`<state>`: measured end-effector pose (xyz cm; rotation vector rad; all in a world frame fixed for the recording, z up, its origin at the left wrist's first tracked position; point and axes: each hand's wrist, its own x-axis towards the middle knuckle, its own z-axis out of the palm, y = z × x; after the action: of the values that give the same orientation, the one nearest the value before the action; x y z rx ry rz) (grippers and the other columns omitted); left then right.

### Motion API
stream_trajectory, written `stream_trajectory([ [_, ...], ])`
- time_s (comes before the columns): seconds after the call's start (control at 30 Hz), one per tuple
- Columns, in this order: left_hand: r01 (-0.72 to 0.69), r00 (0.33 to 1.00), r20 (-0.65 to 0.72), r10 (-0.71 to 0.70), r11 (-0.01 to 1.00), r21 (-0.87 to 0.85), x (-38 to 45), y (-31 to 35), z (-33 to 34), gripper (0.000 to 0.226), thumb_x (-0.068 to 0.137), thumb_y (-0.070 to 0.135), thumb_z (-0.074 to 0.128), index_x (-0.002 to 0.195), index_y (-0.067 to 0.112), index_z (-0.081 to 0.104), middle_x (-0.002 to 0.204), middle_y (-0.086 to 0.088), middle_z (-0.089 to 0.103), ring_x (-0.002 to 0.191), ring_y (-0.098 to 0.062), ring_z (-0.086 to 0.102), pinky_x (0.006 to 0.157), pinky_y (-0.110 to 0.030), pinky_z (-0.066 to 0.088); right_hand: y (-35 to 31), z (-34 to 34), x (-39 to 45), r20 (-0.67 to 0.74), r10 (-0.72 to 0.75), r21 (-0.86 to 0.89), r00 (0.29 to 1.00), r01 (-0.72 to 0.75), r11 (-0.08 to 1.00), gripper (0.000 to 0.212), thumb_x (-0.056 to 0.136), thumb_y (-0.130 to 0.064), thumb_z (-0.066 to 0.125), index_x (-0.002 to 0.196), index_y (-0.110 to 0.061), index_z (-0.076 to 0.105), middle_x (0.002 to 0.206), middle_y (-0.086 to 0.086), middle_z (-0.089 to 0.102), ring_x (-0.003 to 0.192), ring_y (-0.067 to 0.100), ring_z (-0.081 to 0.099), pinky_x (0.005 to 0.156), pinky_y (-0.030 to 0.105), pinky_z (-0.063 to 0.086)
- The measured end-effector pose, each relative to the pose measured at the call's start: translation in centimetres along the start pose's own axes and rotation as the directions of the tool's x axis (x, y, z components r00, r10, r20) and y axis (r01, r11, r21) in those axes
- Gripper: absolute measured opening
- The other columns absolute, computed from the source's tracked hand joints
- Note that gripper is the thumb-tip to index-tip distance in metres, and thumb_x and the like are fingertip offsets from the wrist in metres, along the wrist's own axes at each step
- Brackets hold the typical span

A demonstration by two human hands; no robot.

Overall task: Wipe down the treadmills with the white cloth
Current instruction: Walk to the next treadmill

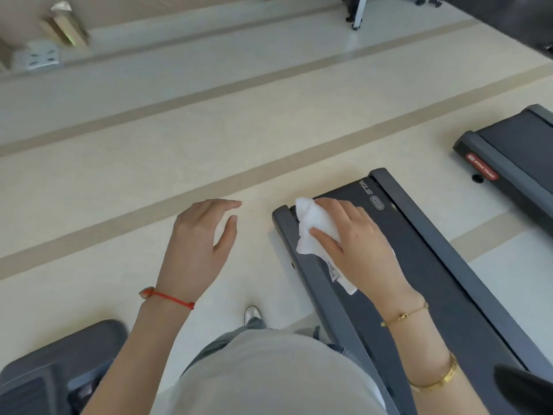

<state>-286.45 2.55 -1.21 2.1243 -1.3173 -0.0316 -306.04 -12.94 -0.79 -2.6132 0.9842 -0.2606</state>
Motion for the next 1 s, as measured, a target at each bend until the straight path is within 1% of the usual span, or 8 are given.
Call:
stream_trajectory([
  [0.07,0.009,1.000,0.021,-0.009,1.000,0.021,1.7,-2.6,-1.1,0.025,0.096,0.017,0.052,0.116,0.014,0.066,0.112,0.001,0.068,0.107,-0.022,0.062,0.095,-0.045,0.047,-1.4,1.3,2.6,0.003,-0.001,0.020,1.000,0.001,1.000,0.041,0.096,-0.038,0.051,0.134,-0.022,0.048,0.121,-0.002,0.057,0.097,0.022,0.052,0.083,0.037,0.046],
  [0.13,0.025,0.999,0.030,-0.026,0.999,0.025,3.3,-4.9,-1.8,0.023,0.096,0.012,0.056,0.117,0.012,0.067,0.112,0.000,0.069,0.106,-0.023,0.062,0.094,-0.046,0.047,-2.5,2.3,5.0,0.007,0.003,0.036,1.000,-0.003,0.999,0.042,0.096,-0.038,0.052,0.134,-0.022,0.048,0.122,-0.002,0.057,0.098,0.023,0.053,0.083,0.038,0.048],
  [0.37,0.058,0.997,0.048,-0.057,0.998,-0.015,10.6,-10.9,-1.9,0.023,0.095,0.009,0.059,0.117,0.013,0.066,0.111,0.002,0.069,0.105,-0.020,0.063,0.094,-0.045,0.048,-4.1,4.6,13.9,0.025,0.009,0.047,1.000,-0.010,0.999,0.044,0.095,-0.043,0.050,0.133,-0.022,0.048,0.122,-0.003,0.058,0.100,0.022,0.055,0.081,0.038,0.051],
  [0.47,0.056,0.998,0.044,-0.055,0.998,-0.017,15.0,-13.3,-0.9,0.023,0.095,0.009,0.059,0.117,0.014,0.066,0.111,0.003,0.069,0.104,-0.018,0.062,0.094,-0.041,0.048,-3.8,5.4,18.8,0.019,0.016,0.033,1.000,-0.017,0.999,0.045,0.095,-0.045,0.048,0.133,-0.021,0.047,0.121,-0.003,0.058,0.099,0.022,0.055,0.081,0.038,0.051],
  [0.6,0.036,0.998,0.051,-0.036,0.999,-0.010,22.1,-15.8,0.7,0.023,0.096,0.014,0.056,0.116,0.016,0.066,0.112,0.006,0.069,0.105,-0.015,0.061,0.095,-0.031,0.044,-2.6,5.9,26.3,0.011,0.015,0.019,1.000,-0.015,1.000,0.046,0.095,-0.043,0.049,0.134,-0.018,0.048,0.122,-0.001,0.058,0.102,0.023,0.055,0.083,0.037,0.050],
  [0.73,0.027,0.997,0.072,-0.025,0.999,-0.025,30.6,-17.6,2.4,0.022,0.096,0.012,0.057,0.116,0.016,0.067,0.113,0.006,0.069,0.107,-0.016,0.062,0.097,-0.035,0.046,-0.9,5.5,34.2,0.001,0.022,0.011,1.000,-0.022,1.000,0.045,0.096,-0.041,0.052,0.134,-0.019,0.047,0.122,-0.001,0.057,0.102,0.024,0.055,0.080,0.034,0.048],
  [0.93,-0.030,0.996,0.084,0.033,0.999,-0.042,43.2,-18.8,4.8,0.023,0.097,0.011,0.056,0.117,0.016,0.066,0.113,0.005,0.069,0.106,-0.016,0.061,0.097,-0.037,0.045,1.9,3.6,45.2,-0.037,0.039,0.051,0.999,-0.037,0.998,0.043,0.096,-0.040,0.052,0.133,-0.020,0.046,0.120,-0.002,0.057,0.101,0.022,0.054,0.082,0.037,0.049],
  [1.0,-0.048,0.993,0.102,0.053,0.997,-0.055,46.8,-19.0,5.7,0.023,0.096,0.011,0.057,0.117,0.015,0.067,0.113,0.005,0.069,0.107,-0.016,0.061,0.097,-0.035,0.045,2.9,3.1,48.2,-0.048,0.056,0.046,0.997,-0.053,0.998,0.043,0.096,-0.040,0.051,0.133,-0.019,0.047,0.119,-0.002,0.057,0.099,0.022,0.054,0.081,0.035,0.048],
])
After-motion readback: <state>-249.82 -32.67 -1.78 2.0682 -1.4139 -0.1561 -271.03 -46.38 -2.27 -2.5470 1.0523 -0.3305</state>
